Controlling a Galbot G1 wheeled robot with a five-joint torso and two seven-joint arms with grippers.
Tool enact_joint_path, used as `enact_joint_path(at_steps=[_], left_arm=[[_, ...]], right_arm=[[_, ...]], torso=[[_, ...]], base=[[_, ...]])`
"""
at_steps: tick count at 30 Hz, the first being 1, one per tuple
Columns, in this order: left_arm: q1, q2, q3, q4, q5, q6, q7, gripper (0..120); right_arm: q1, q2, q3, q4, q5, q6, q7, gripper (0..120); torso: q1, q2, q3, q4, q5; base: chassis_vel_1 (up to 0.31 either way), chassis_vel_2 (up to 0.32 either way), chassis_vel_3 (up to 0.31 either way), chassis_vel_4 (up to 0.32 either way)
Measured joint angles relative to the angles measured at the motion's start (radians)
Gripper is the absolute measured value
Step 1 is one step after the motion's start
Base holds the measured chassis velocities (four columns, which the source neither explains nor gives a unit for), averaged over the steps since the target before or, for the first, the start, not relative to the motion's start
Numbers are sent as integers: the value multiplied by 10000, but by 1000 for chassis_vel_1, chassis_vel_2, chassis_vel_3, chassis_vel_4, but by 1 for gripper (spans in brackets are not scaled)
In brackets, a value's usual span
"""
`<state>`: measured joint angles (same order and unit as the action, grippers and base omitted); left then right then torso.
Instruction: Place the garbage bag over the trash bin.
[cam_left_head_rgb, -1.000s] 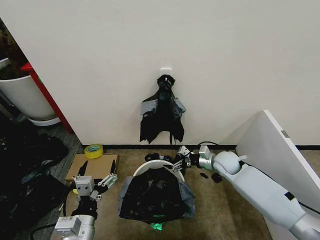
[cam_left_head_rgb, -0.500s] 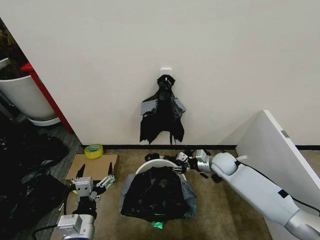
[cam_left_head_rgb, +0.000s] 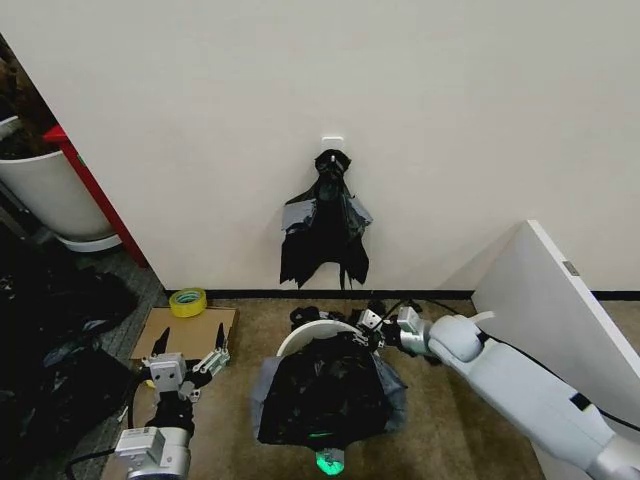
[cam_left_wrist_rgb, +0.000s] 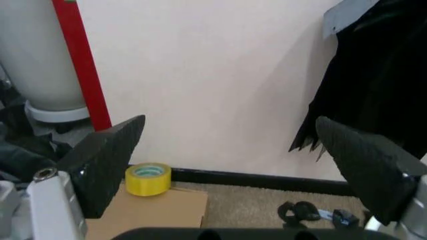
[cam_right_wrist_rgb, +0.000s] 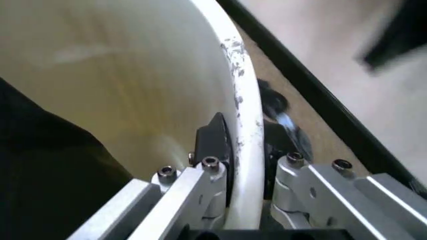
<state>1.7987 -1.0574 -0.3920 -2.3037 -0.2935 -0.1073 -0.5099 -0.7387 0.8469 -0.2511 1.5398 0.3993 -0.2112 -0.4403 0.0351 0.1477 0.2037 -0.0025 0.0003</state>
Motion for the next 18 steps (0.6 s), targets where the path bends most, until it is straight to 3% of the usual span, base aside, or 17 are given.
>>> enact_joint_path(at_steps=[1,3,5,8,11,12,15,18], left_arm=[[3,2,-7,-19,1,4,-6,100],[3,2,-8,-25,1,5,-7,100],[5,-12,-6,-58,5,6,-15,100],[5,-38,17,-70,22,7,-36,100],[-31,-47,34,-70,32,8,-79,100],[-31,-47,34,-70,32,8,-79,100],[-35,-56,43,-70,35,7,-108,100],[-8,-55,35,-107,47,3,-172,100]], right_arm=[[-331,-254,4,512,480,-433,917,4],[-445,-338,5,671,659,-568,1232,4],[-1032,-721,3,1598,1728,-1262,3151,4],[-1853,-1130,-128,2932,3633,-1535,6157,3],[-2803,-1249,-99,4188,5719,-870,9241,1],[-2803,-1249,-99,4188,5719,-870,9241,1],[-3529,-943,81,4840,6640,237,11312,1],[-4171,-441,334,5133,6801,1212,12510,1]], torso=[[0,0,0,1,-1],[0,0,0,1,-3],[0,0,0,-1,-2],[0,0,0,-2,-3],[0,0,0,-3,-5],[0,0,0,-3,-5],[0,0,-1,-1,-4],[0,0,-1,0,-5]], base=[[0,0,0,0],[0,0,0,0],[0,0,0,0],[0,0,0,0],[0,0,0,0],[0,0,0,0],[0,0,0,0],[0,0,0,0]])
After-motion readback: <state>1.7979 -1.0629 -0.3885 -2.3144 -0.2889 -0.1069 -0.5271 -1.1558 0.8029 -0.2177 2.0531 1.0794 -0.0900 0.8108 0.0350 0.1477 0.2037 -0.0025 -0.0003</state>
